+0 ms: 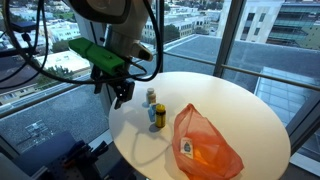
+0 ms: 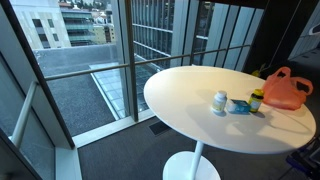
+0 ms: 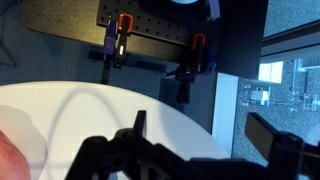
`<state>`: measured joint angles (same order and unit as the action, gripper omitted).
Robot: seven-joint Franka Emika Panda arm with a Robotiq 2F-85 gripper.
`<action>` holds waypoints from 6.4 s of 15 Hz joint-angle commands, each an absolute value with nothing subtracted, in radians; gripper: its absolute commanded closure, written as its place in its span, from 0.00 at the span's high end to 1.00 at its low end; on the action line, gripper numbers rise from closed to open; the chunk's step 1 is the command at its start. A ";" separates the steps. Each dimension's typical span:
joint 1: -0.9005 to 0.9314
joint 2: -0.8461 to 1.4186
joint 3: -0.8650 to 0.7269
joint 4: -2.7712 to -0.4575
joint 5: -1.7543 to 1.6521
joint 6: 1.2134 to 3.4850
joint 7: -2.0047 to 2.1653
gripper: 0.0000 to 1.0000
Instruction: Put the yellow bottle in the plastic bag
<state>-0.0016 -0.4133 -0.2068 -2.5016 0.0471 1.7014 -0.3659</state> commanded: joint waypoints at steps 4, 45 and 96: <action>-0.023 -0.377 -0.162 -2.475 0.040 1.778 -0.333 1.00; -0.076 -0.090 -0.098 -2.416 -0.086 2.352 0.008 1.00; -0.230 -0.374 -0.124 -2.303 -0.194 2.215 0.179 0.20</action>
